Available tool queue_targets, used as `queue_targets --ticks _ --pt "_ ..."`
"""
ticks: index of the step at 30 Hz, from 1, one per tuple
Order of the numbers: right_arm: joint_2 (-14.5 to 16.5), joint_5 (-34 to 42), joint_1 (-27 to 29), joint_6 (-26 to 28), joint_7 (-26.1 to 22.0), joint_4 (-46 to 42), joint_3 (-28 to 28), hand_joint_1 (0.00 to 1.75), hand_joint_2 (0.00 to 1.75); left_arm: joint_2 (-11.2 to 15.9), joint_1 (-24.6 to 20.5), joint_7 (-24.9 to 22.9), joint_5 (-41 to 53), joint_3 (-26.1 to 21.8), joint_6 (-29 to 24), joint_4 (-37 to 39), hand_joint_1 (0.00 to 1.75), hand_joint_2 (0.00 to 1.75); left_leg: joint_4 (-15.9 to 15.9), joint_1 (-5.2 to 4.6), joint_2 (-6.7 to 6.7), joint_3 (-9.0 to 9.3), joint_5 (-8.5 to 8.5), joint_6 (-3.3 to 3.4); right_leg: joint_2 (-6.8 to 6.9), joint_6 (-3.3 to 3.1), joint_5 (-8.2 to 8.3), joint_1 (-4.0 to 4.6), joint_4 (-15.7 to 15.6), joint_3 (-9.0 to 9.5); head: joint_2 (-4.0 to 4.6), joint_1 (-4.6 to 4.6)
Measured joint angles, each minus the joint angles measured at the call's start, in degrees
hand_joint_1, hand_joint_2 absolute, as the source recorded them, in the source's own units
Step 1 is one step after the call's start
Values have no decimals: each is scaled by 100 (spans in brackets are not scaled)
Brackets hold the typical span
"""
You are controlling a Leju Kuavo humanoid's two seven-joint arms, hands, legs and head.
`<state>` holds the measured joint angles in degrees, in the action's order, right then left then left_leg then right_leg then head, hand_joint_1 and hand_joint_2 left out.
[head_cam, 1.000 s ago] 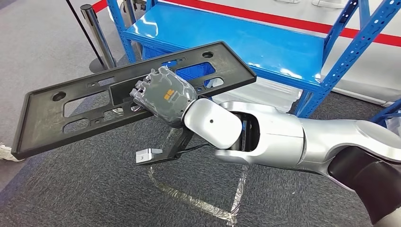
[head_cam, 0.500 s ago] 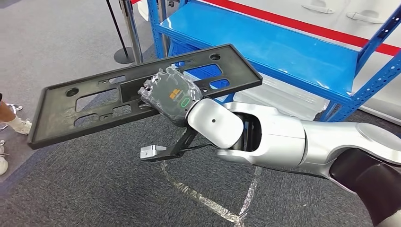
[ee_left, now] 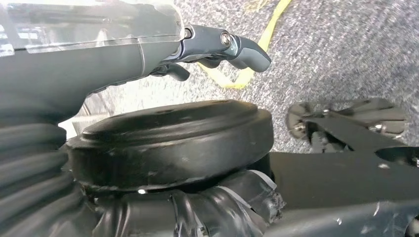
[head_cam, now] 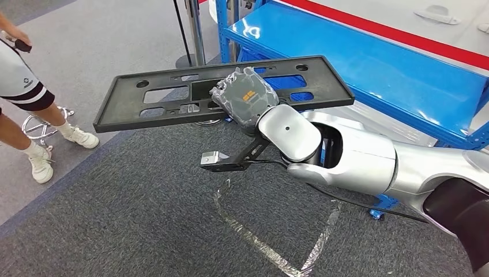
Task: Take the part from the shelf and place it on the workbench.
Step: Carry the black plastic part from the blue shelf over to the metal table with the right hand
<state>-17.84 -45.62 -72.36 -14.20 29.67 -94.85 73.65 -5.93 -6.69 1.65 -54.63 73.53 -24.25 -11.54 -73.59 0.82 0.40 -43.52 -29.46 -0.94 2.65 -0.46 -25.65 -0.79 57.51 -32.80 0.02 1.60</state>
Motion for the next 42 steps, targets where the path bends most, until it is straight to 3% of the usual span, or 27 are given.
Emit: queue_targets --ticks 1,3,5,8,10,12,14,15,17,19,21,23,25,27,29,30,32,34,36,38,40,42 --pt "-29 16 6 -7 14 0 -3 175 175 5 -1 -1 -1 0 -5 0 0 175 261 -3 -42 167 144 9 66 7 -5 3 7 2 0 0" --pt "-89 64 8 -17 59 -1 -27 175 175 14 0 -11 -3 1 -21 0 0 175 1039 -47 -271 609 410 62 182 40 -27 28 30 2 0 -2" --pt "-166 124 5 -57 113 3 -68 175 175 17 5 -35 -7 2 -31 0 0 175 1438 -105 -425 804 477 143 291 83 -42 66 49 -9 0 9" --pt "-275 271 1 -175 186 15 -114 175 175 20 25 -75 -43 2 -32 0 0 175 1495 -109 -250 783 519 259 437 160 -64 72 56 -9 0 16" --pt "-356 390 -24 -224 224 35 -162 175 175 22 30 -85 -83 2 -29 0 0 175 1559 -85 -131 791 578 343 211 216 -253 39 289 -107 0 26" --pt "-448 498 -73 -259 251 62 -208 175 175 24 26 -89 -115 2 -13 0 0 175 1585 -73 -27 775 616 395 -127 249 -618 17 956 -410 0 43" --pt "-543 608 -106 -292 291 100 -224 175 175 24 25 -89 -143 2 5 0 0 175 1579 -69 106 746 634 411 -235 271 -830 10 1584 -710 0 51" --pt "-585 661 -119 -305 320 124 -225 175 175 24 28 -89 -156 2 13 0 0 175 1569 -64 181 735 641 409 -249 279 -779 -1 1637 -744 0 53" --pt "-658 760 -183 -321 401 173 -230 175 175 25 30 -86 -185 2 28 0 0 175 1523 -47 330 708 641 386 -326 296 -415 -46 1128 -519 0 54" --pt "-726 831 -293 -322 468 224 -260 175 175 25 19 -81 -204 2 46 0 0 175 1448 -43 453 643 635 331 -587 306 -149 -96 434 -205 -1 49" --pt "-791 881 -389 -329 492 280 -299 175 175 25 9 -73 -218 1 56 0 0 175 1418 -32 571 556 666 243 -724 279 -119 -93 174 -98 -1 42" --pt "-838 928 -450 -332 508 339 -316 175 175 27 21 -51 -222 0 62 1 0 175 1432 -5 667 497 705 161 -599 205 -89 -77 142 -90 -1 43" --pt "-880 976 -505 -318 523 394 -333 175 175 31 34 -17 -224 -1 67 1 0 175 1248 -16 478 398 580 110 -463 115 -56 -88 91 -59 -1 22" --pt "-949 1031 -567 -301 536 426 -372 175 175 32 29 18 -226 -2 68 2 0 175 657 -27 156 145 259 77 -330 53 -46 -69 70 -39 0 -7" --pt "-1033 1111 -627 -291 551 440 -404 175 175 34 19 39 -230 -2 68 2 0 175 28 -14 35 -125 18 62 -184 27 -55 -33 81 -39 0 -13" --pt "-1074 1156 -652 -290 558 444 -412 175 175 37 16 44 -233 -3 68 2 0 175 -68 -13 12 -152 23 67 -108 22 -64 -20 90 -38 0 -14" --pt "-1149 1216 -704 -291 567 451 -422 175 175 43 14 45 -237 -4 67 2 0 175 361 -23 -58 111 283 105 22 27 -89 -3 111 -31 0 -14" --pt "-1230 1224 -761 -302 571 461 -462 175 175 49 17 43 -241 -5 63 2 0 175 1063 -86 -290 502 484 173 132 56 -120 22 131 -23 0 -13" --pt "-1321 1219 -806 -332 572 475 -521 175 175 54 28 40 -252 -7 60 2 0 175 1367 -158 -421 651 498 243 240 96 -134 51 127 -18 0 -8" --pt "-1387 1218 -824 -362 572 485 -551 175 175 58 44 39 -267 -7 60 2 0 175 1421 -166 -306 657 530 308 355 148 -144 62 103 1 -1 -3" --pt "-1446 1218 -829 -370 572 491 -573 175 175 58 51 30 -277 -7 60 2 0 175 1514 -144 -189 697 580 380 233 201 -264 37 218 -35 -1 2" --pt "-1507 1217 -840 -372 572 494 -605 175 175 57 40 11 -277 -7 58 2 0 175 1570 -125 -91 718 620 438 -71 233 -567 13 755 -285 -1 26"
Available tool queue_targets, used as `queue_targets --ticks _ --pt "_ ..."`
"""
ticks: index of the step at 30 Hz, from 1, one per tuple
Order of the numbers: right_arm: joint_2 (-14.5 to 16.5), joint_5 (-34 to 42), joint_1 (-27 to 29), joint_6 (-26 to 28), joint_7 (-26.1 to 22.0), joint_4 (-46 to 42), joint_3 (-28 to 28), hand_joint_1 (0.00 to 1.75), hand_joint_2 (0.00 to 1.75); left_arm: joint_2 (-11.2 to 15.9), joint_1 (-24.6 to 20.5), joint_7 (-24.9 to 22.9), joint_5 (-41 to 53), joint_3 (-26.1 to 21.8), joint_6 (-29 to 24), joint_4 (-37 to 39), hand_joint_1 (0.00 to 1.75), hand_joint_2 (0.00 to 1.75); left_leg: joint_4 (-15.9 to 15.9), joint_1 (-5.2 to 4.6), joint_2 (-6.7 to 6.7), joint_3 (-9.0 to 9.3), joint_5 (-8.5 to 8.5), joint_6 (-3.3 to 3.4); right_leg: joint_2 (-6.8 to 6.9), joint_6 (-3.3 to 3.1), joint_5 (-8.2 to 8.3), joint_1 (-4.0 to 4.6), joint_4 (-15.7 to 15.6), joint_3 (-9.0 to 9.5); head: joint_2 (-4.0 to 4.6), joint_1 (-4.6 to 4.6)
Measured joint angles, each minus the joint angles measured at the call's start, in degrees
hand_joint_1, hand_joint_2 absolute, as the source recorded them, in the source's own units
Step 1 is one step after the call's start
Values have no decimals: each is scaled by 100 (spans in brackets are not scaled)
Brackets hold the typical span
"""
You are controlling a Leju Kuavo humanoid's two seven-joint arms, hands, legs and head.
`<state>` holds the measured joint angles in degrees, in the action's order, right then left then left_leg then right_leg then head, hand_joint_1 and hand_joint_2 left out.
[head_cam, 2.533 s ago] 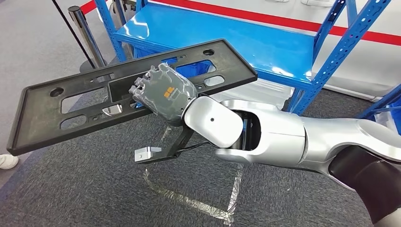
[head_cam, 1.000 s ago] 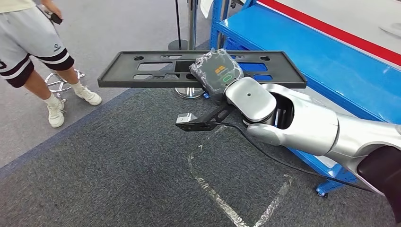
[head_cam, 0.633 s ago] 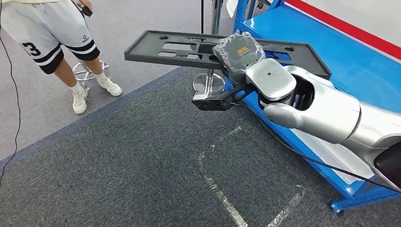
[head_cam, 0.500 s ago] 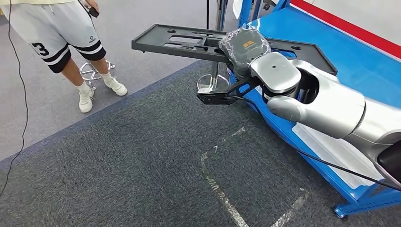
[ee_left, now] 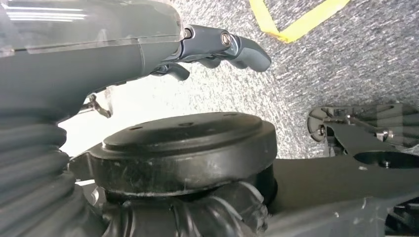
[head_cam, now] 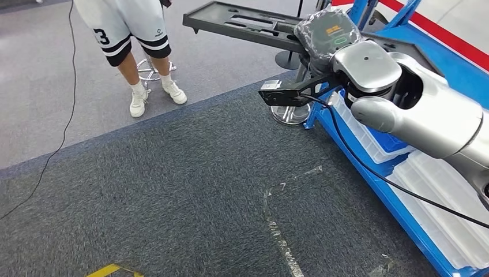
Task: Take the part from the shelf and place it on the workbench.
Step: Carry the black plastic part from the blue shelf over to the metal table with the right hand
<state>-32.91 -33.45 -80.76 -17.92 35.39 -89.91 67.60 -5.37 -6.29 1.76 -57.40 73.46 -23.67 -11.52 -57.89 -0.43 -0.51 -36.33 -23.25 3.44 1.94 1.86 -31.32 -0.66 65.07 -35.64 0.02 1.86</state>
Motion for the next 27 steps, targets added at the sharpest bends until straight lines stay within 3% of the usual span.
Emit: queue_targets --ticks 2,3,4,5,7,9,11,12,14,16,18,19,20,22,24,25,27 --pt "-52 -3 12 -17 0 0 -15 175 175 -2 -9 -20 9 0 -5 0 0 175 -3 6 125 -13 12 20 -151 28 -254 -7 698 -358 1 20" --pt "-79 -6 28 -33 0 0 -14 175 175 -3 -9 -28 15 0 -10 0 0 175 -11 8 199 -17 12 20 -170 42 -248 -17 855 -455 1 22" --pt "-101 -8 42 -48 0 0 -14 175 175 -3 -7 -33 24 0 -16 0 0 175 -26 12 273 -20 10 17 -180 53 -137 -31 805 -458 1 23" --pt "-119 -5 52 -52 0 0 -14 175 175 -3 -7 -34 33 0 -24 0 0 175 -48 18 346 -23 2 6 -208 65 64 -52 543 -357 1 26" --pt "-146 27 69 -7 0 -1 -19 175 175 -3 -15 -36 50 0 -44 0 0 175 -117 28 478 -59 -22 -40 -438 89 409 -106 -190 -43 1 25" --pt "-178 61 116 52 0 -4 -35 175 175 -3 -28 -41 63 1 -61 0 0 175 -162 40 594 -126 -17 -110 -632 77 495 -118 -562 126 0 18" --pt "-197 69 180 70 0 -9 -49 175 175 -3 -22 -57 70 2 -72 0 0 175 -151 60 719 -175 24 -181 -564 19 492 -94 -589 143 -1 11" --pt "-199 69 201 71 0 -12 -51 175 175 -3 -15 -70 73 2 -78 0 0 175 -166 65 716 -201 16 -209 -494 -17 505 -93 -611 155 0 11" --pt "-205 68 214 68 0 -18 -60 175 175 -3 -13 -102 84 2 -90 0 0 175 -448 58 504 -342 -162 -260 -358 -102 528 -103 -657 188 0 -11" --pt "-210 66 219 60 0 -22 -77 175 175 -3 -23 -139 91 2 -105 0 0 175 -1103 60 217 -639 -486 -298 -229 -160 524 -77 -666 209 1 -31" --pt "-210 72 235 52 0 -29 -87 175 175 -3 -41 -173 95 2 -138 0 0 175 -1619 73 123 -882 -637 -308 -92 -182 505 -46 -658 216 1 -31" --pt "-210 78 247 51 0 -33 -88 175 175 -3 -48 -192 105 2 -172 0 0 175 -1613 73 101 -875 -579 -300 -22 -185 492 -34 -652 223 1 -32" --pt "-210 83 262 50 0 -35 -93 175 175 -3 -54 -220 126 3 -219 0 0 175 -1403 70 67 -759 -439 -283 45 -183 474 -25 -647 237 1 -31" --pt "-217 82 294 39 0 -45 -120 175 175 -2 -58 -293 178 12 -322 0 0 175 -691 23 -133 -356 -153 -230 164 -158 430 -4 -641 280 1 -31" --pt "-241 60 325 17 0 -58 -155 175 175 -2 -53 -350 214 24 -389 0 0 175 -240 -46 -306 -123 -81 -169 271 -118 401 22 -640 300 1 -25" --pt "-254 46 344 6 0 -63 -166 175 175 -2 -48 -362 228 28 -404 0 0 175 -190 -76 -310 -105 -104 -144 327 -96 397 38 -649 303 1 -24" --pt "-261 27 383 -17 0 -73 -171 175 175 -2 -41 -369 259 42 -411 0 0 175 -122 -70 -184 -104 -74 -76 396 -45 370 33 -662 316 1 -22"
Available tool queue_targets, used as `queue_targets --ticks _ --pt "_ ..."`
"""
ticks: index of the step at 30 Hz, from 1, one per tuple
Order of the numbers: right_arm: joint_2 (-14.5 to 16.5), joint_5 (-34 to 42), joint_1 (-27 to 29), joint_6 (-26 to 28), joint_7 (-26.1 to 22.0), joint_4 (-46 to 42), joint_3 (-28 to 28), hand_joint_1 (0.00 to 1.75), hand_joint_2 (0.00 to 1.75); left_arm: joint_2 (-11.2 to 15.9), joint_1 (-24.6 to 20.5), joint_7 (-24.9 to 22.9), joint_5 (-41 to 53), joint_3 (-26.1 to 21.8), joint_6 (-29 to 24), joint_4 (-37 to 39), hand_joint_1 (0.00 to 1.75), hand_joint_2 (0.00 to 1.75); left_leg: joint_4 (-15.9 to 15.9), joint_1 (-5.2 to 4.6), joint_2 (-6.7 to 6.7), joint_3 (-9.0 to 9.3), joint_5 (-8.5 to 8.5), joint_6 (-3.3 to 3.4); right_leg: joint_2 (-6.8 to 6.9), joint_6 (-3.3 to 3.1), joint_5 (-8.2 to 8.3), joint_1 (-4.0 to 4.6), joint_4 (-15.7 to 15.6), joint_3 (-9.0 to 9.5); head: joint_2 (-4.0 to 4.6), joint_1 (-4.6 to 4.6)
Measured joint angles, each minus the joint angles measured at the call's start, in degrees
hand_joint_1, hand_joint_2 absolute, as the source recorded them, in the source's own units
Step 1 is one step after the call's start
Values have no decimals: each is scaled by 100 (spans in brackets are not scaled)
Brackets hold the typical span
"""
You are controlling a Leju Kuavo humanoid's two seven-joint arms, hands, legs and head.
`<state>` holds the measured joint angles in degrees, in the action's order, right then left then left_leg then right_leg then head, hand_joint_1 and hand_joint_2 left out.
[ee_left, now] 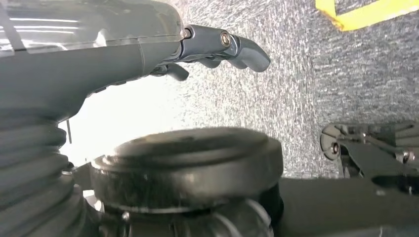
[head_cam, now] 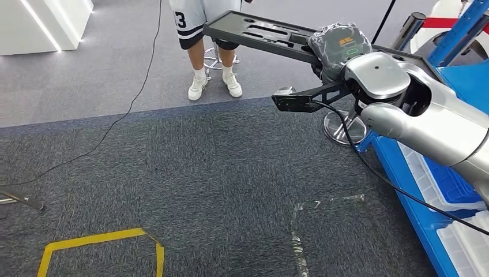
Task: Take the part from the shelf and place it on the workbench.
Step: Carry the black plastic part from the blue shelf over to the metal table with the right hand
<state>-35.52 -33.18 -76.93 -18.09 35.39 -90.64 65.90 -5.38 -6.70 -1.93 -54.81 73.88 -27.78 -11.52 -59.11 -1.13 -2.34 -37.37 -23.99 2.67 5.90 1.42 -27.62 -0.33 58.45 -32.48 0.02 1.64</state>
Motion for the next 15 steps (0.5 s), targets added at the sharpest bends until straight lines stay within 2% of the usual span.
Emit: queue_targets --ticks 1,2,4,5,6,7,8,9,11,12,13,15 --pt "4 -5 14 -5 0 -5 0 175 175 0 -4 -2 16 9 -2 0 0 175 39 10 61 17 19 35 -74 20 -57 -9 51 -17 0 -1" --pt "9 -8 17 -9 0 -9 0 175 175 -1 -12 -3 28 20 -18 0 0 175 78 25 118 36 40 74 -204 37 -164 -20 209 -86 0 3" --pt "13 -10 18 -10 0 -11 0 175 175 -1 -29 -5 38 48 -125 -1 0 175 109 42 235 54 58 119 -496 53 -475 -30 870 -412 0 9" --pt "11 -11 23 -11 0 -10 0 175 175 -2 -33 -6 39 62 -203 -1 0 175 105 43 301 54 57 131 -557 62 -602 -31 1245 -616 0 10" --pt "11 -13 33 -13 0 -9 0 175 175 -2 -33 -9 48 76 -279 -1 0 175 97 45 373 55 54 133 -578 71 -644 -33 1504 -776 0 11" --pt "10 -16 43 -13 0 -9 0 175 175 -2 -32 -14 63 86 -338 -1 0 175 83 50 444 55 49 133 -582 77 -577 -39 1562 -847 0 11" --pt "10 -24 46 -13 0 -9 0 175 175 1 -32 -19 90 93 -390 0 0 175 63 58 520 57 39 123 -593 84 -401 -50 1392 -810 0 10" --pt "10 -35 44 -13 0 -9 0 175 175 5 -31 -22 121 98 -441 0 0 175 33 67 596 57 22 105 -641 95 -161 -73 1043 -681 0 11" --pt "9 -69 35 -15 0 -10 -1 175 175 23 -27 -16 181 103 -535 2 0 175 -41 79 730 25 -12 55 -892 115 134 -133 367 -401 0 8" --pt "5 -84 35 -22 0 -13 -2 175 175 31 -25 -16 209 105 -574 3 0 175 -64 83 788 -10 -13 26 -1000 117 174 -148 190 -324 0 5" --pt "2 -98 39 -34 0 -18 -2 175 175 36 -18 -32 239 113 -607 4 0 175 -72 89 849 -47 0 -6 -1057 110 149 -146 143 -303 -1 0" --pt "2 -120 44 -68 0 -31 -2 175 175 43 1 -115 297 153 -651 5 0 175 -59 102 952 -103 36 -76 -953 58 167 -133 111 -285 -2 -8"
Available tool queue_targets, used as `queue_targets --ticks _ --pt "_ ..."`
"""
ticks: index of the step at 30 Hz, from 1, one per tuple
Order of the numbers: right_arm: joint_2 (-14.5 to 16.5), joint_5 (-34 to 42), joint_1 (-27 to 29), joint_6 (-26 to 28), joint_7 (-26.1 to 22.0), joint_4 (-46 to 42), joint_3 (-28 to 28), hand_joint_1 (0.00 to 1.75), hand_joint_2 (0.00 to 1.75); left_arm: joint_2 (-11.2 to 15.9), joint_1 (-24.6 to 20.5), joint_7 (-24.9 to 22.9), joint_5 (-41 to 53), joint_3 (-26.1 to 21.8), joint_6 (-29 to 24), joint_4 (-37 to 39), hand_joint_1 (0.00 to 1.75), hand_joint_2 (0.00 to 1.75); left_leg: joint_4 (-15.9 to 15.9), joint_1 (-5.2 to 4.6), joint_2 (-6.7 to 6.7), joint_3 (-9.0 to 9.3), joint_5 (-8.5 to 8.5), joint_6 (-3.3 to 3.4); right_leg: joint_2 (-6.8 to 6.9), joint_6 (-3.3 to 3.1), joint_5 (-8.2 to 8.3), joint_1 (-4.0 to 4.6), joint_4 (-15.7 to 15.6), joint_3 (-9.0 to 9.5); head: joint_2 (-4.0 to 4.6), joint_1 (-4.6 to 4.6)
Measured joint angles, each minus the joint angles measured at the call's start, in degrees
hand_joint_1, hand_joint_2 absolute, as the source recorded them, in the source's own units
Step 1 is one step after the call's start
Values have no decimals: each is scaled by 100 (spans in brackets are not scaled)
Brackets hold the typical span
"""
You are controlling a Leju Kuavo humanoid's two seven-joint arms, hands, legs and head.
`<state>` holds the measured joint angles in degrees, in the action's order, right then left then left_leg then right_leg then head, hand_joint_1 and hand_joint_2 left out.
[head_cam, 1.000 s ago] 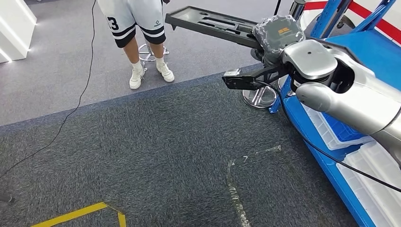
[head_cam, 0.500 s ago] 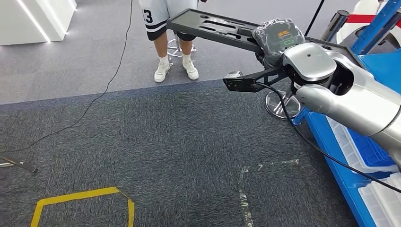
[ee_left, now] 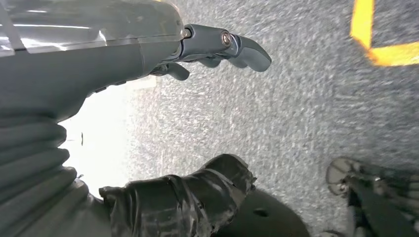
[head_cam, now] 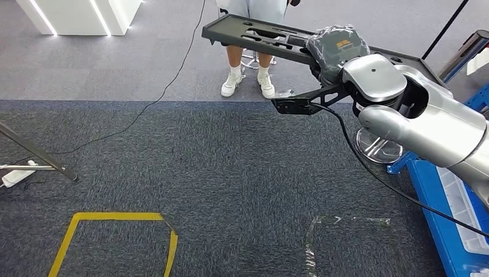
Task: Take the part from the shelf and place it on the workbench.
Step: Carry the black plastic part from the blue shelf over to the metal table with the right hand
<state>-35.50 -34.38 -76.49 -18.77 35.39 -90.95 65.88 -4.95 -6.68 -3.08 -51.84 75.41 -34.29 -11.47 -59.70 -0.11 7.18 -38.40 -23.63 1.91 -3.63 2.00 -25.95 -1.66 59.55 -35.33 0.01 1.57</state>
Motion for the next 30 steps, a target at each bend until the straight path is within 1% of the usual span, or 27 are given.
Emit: queue_targets --ticks 1,2,3,4,5,6,7,8,9,11,12,13,14,16,17,18,20,21,22,23,24,25,26,27,28,29,30 --pt "4 -10 2 -14 0 -5 -2 175 175 3 12 -51 19 25 -13 1 0 175 -28 -9 -60 -21 -21 -33 69 -33 10 -2 -25 20 -1 -11" --pt "9 -19 0 -21 0 -8 -5 175 175 7 16 -96 30 48 -19 1 0 175 -143 -19 -189 -73 -94 -64 143 -76 21 -4 -52 45 0 -19" --pt "11 -27 -1 -22 0 -10 -13 175 175 12 17 -124 34 66 -23 2 0 175 -369 -24 -362 -173 -224 -91 214 -112 25 0 -71 68 0 -29" --pt "11 -29 0 -18 0 -10 -20 175 175 15 16 -139 36 77 -25 2 0 175 -695 -22 -521 -314 -385 -116 282 -141 21 21 -77 82 1 -40" --pt "11 -21 5 -12 0 -10 -26 175 175 19 12 -148 32 87 -23 2 0 175 -1062 -7 -602 -485 -542 -132 355 -165 14 41 -75 87 1 -44" --pt "11 -6 18 -4 0 -11 -30 175 175 22 9 -159 27 94 -14 2 0 175 -1359 5 -635 -630 -640 -140 426 -176 7 57 -71 89 1 -46" --pt "11 12 33 0 0 -12 -31 175 175 23 7 -181 16 98 6 2 0 175 -1498 11 -644 -699 -654 -140 496 -184 -1 69 -67 91 2 -48" --pt "13 27 46 -3 0 -17 -31 175 175 24 7 -221 -5 100 36 2 0 175 -1422 13 -654 -658 -570 -132 562 -188 -11 80 -63 95 2 -48" --pt "17 33 51 -16 0 -25 -31 175 175 26 7 -272 -29 102 70 2 0 175 -1138 10 -689 -503 -409 -116 624 -186 -22 89 -59 103 2 -48" --pt "28 22 23 -79 0 -46 -31 175 175 33 6 -368 -61 103 115 2 0 175 -372 -47 -895 -93 -156 -63 735 -165 -50 111 -55 127 2 -47" --pt "33 15 -2 -116 0 -51 -30 175 175 36 3 -395 -56 105 121 2 0 175 -118 -83 -983 46 -104 -29 783 -147 -60 121 -59 135 2 -44" --pt "36 10 -23 -145 0 -54 -29 175 175 40 1 -408 -41 109 120 2 0 175 6 -119 -1031 107 -108 1 832 -126 -69 130 -63 142 2 -43" --pt "44 9 -38 -161 0 -54 -26 175 175 45 1 -405 -23 114 115 2 0 175 31 -147 -1005 121 -107 28 883 -104 -73 134 -70 149 2 -42" --pt "66 10 -43 -168 0 -54 -19 175 175 53 3 -362 5 125 93 2 0 175 99 -141 -890 152 -73 86 957 -48 -99 125 -77 176 2 -38" --pt "80 10 -43 -167 0 -55 -15 175 175 55 5 -326 17 129 76 2 0 175 153 -132 -836 190 -50 114 906 -23 -148 114 -28 167 2 -36" --pt "88 10 -51 -165 0 -56 -14 175 175 56 4 -288 28 133 55 2 0 175 207 -117 -789 230 -28 141 795 0 -241 112 110 109 1 -36" --pt "96 10 -78 -159 0 -57 -2 175 175 58 -3 -217 27 138 9 2 0 175 258 -102 -685 271 -6 175 516 25 -532 105 710 -191 1 -16" --pt "94 10 -89 -156 0 -56 15 175 175 58 -8 -198 8 141 -8 2 0 175 258 -98 -627 272 -4 185 440 33 -661 108 1067 -389 0 -7" --pt "94 11 -88 -150 0 -53 40 175 175 58 -10 -188 -19 143 -17 2 0 175 252 -94 -559 273 -4 191 407 39 -713 105 1326 -547 1 4" --pt "93 12 -81 -143 0 -50 67 175 175 58 -10 -193 -51 144 -11 2 0 175 241 -86 -488 273 -8 188 395 43 -655 97 1393 -615 1 3" --pt "94 15 -74 -133 0 -49 95 175 175 58 -9 -204 -79 144 22 2 0 175 220 -73 -414 273 -17 177 380 49 -498 83 1247 -578 1 4" --pt "94 21 -69 -117 0 -48 115 175 175 58 -7 -221 -98 144 76 2 0 175 185 -58 -341 268 -35 158 328 63 -270 57 914 -443 1 3" --pt "95 32 -69 -96 0 -45 127 175 175 60 -5 -245 -123 144 141 2 0 175 145 -48 -271 244 -60 127 192 85 -109 27 565 -283 1 4" --pt "101 63 -78 -53 0 -40 141 175 175 61 -8 -279 -151 144 230 2 0 175 81 -42 -204 200 -82 96 46 90 -2 -6 266 -152 1 3" --pt "111 104 -84 -6 0 -31 154 175 175 63 -10 -318 -179 144 315 2 0 175 37 -35 -142 149 -92 63 -63 83 35 -24 94 -80 1 -2" --pt "128 149 -86 47 -1 -20 171 175 175 64 -7 -358 -202 144 399 2 0 175 18 -30 -80 101 -86 31 -121 56 4 -21 54 -66 1 -7" --pt "149 192 -85 93 -2 -10 187 175 175 65 -4 -394 -215 144 474 2 0 175 3 -21 -15 68 -71 4 -77 11 11 -14 37 -71 1 -14"
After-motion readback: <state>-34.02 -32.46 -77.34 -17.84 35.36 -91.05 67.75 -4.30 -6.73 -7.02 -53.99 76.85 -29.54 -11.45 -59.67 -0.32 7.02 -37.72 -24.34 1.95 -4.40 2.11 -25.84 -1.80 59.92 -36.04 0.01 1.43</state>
